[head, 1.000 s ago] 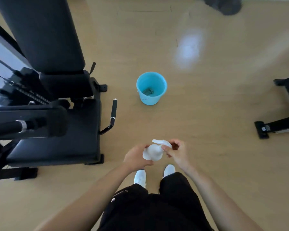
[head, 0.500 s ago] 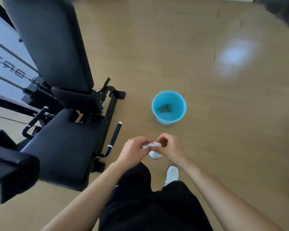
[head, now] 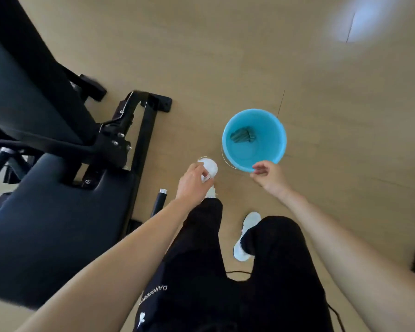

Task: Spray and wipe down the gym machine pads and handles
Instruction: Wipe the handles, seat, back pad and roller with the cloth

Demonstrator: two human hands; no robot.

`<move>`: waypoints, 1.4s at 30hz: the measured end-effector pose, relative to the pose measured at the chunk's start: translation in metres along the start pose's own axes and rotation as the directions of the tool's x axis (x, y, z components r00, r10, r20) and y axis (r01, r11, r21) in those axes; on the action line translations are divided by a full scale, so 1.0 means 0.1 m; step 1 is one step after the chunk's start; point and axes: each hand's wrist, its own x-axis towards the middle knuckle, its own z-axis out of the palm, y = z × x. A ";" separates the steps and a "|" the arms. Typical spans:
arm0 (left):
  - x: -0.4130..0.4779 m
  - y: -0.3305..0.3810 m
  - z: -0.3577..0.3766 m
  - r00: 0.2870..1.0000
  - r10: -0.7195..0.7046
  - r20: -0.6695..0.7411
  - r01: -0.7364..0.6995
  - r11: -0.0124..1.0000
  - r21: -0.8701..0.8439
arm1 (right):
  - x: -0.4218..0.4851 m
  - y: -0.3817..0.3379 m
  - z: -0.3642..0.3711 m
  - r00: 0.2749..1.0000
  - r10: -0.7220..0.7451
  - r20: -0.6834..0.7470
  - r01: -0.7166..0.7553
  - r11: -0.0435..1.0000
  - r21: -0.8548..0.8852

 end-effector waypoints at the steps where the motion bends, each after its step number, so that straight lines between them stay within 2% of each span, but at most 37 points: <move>1: 0.23 -0.05 0.02 0.999 -0.045 -0.001 0.045 0.999 -0.030 | 0.22 0.06 0.02 0.999 0.039 0.019 -0.039 0.999 -0.017; 5: 1.18 -0.23 0.17 0.959 -0.283 -0.001 0.271 0.922 -0.275 | 1.19 0.41 0.10 0.989 0.139 0.054 -0.135 0.987 -0.083; 8: 1.95 -0.48 0.45 0.909 -0.413 -0.059 0.355 0.840 -0.409 | 2.10 0.80 0.27 0.986 0.159 0.043 -0.151 0.978 -0.147; 11: 2.61 -0.75 0.82 0.860 -0.502 -0.087 0.410 0.783 -0.467 | 2.98 1.24 0.49 0.981 0.191 0.034 -0.180 0.962 -0.205; 18: 3.61 -1.19 1.66 0.795 -0.605 -0.038 0.443 0.623 -0.645 | 4.61 2.03 1.03 0.973 0.224 0.045 -0.193 0.912 -0.362; 21: 3.83 -1.32 1.90 0.799 -0.600 -0.031 0.440 0.619 -0.651 | 5.04 2.27 1.12 0.969 0.233 0.081 -0.182 0.896 -0.406; 24: 3.92 -1.38 2.03 0.812 -0.580 -0.062 0.428 0.665 -0.613 | 5.34 2.42 1.18 0.968 0.241 0.068 -0.189 0.881 -0.433; 29: 3.94 -1.28 2.06 0.785 -0.615 -0.070 0.494 0.691 -0.527 | 5.37 2.46 1.12 0.972 0.235 0.021 -0.207 0.894 -0.398; 34: 3.65 -0.93 1.87 0.753 -0.655 -0.055 0.566 0.689 -0.453 | 4.84 2.04 0.92 0.988 0.103 -0.118 -0.128 0.966 -0.226; 37: 3.37 -0.62 1.69 0.810 -0.584 -0.055 0.489 0.723 -0.487 | 4.33 1.66 0.75 0.995 0.004 -0.102 -0.017 0.992 -0.122; 42: 2.82 -0.03 1.24 0.930 -0.366 -0.007 0.308 0.791 -0.529 | 3.34 0.94 0.36 0.998 -0.054 0.024 0.052 0.997 0.056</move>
